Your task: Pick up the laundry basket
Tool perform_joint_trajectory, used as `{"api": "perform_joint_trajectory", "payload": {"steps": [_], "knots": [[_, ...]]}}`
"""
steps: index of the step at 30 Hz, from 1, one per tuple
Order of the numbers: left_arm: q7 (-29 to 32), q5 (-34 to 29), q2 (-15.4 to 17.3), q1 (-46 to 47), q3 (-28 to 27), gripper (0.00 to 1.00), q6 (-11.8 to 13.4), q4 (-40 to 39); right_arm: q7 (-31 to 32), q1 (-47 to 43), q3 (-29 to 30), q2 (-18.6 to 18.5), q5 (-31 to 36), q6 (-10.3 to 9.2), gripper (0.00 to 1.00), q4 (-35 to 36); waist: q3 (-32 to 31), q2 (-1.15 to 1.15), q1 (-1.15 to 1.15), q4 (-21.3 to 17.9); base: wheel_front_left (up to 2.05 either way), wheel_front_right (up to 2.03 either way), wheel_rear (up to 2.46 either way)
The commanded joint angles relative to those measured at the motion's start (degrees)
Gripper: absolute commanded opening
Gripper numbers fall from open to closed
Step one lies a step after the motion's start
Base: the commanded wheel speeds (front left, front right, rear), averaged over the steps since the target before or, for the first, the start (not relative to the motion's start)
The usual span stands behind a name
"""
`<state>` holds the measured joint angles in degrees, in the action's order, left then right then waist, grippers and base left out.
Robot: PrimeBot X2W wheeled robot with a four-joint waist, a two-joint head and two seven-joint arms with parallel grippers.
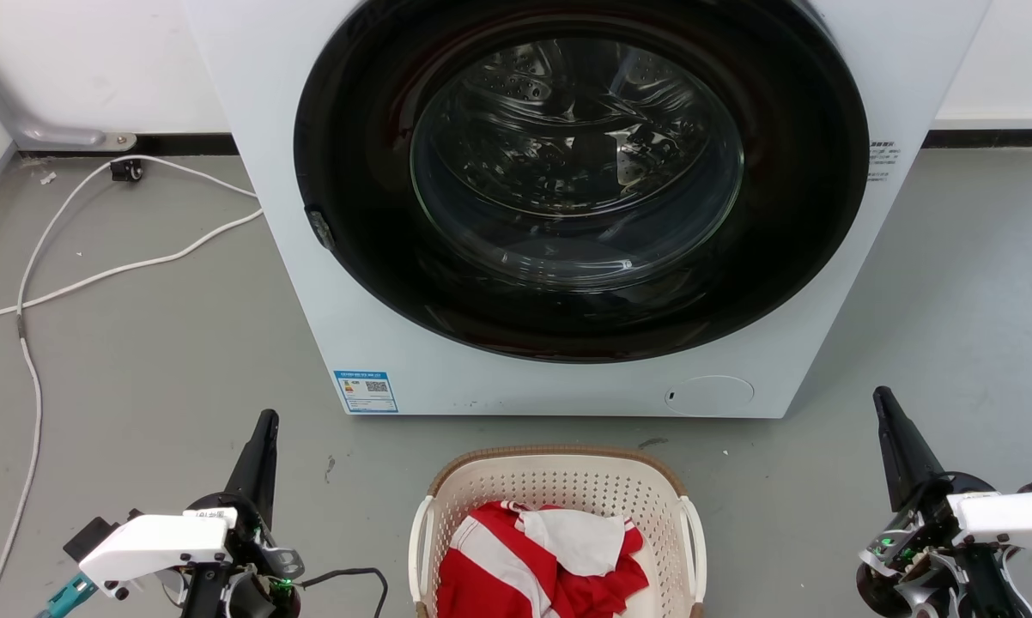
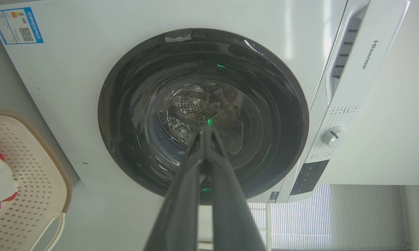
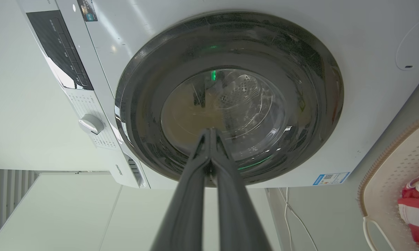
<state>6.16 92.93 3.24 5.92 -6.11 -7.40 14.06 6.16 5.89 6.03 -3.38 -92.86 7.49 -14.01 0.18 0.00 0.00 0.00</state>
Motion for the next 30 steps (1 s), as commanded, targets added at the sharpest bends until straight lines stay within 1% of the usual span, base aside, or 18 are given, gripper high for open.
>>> {"api": "perform_joint_trajectory", "payload": {"steps": [1,20,21,24,30], "knots": [[0.28,-0.37,-0.09,0.6,-0.16,0.0,-0.22,0.07,0.17,0.58,0.11,0.21,0.14,0.0,0.0,-0.06,0.0,0.0,0.0,0.0,0.0,0.0,0.0],[0.26,-0.47,-0.17,0.61,-0.29,0.0,-0.22,0.07,0.22,0.6,0.23,0.3,0.27,0.0,0.0,-0.06,0.0,0.0,0.0,0.0,0.0,0.0,0.0],[0.2,-0.08,-0.1,-0.08,-0.05,1.0,0.01,0.15,0.13,-0.09,0.11,0.1,0.09,0.01,1.0,-0.14,0.0,0.0,0.0,0.0,0.0,0.0,0.0],[0.15,-0.05,-0.42,-1.38,0.09,1.0,0.08,1.55,0.09,-1.47,-0.03,0.23,0.11,-0.01,1.0,-1.56,0.0,0.0,0.0,0.0,0.0,0.0,0.0],[-1.35,-1.18,-0.41,-2.05,0.44,1.0,0.06,0.07,-1.41,-1.93,-0.84,0.24,0.84,-0.01,1.0,-0.31,0.03,0.0,0.0,-0.01,0.0,0.0,0.0]]}}
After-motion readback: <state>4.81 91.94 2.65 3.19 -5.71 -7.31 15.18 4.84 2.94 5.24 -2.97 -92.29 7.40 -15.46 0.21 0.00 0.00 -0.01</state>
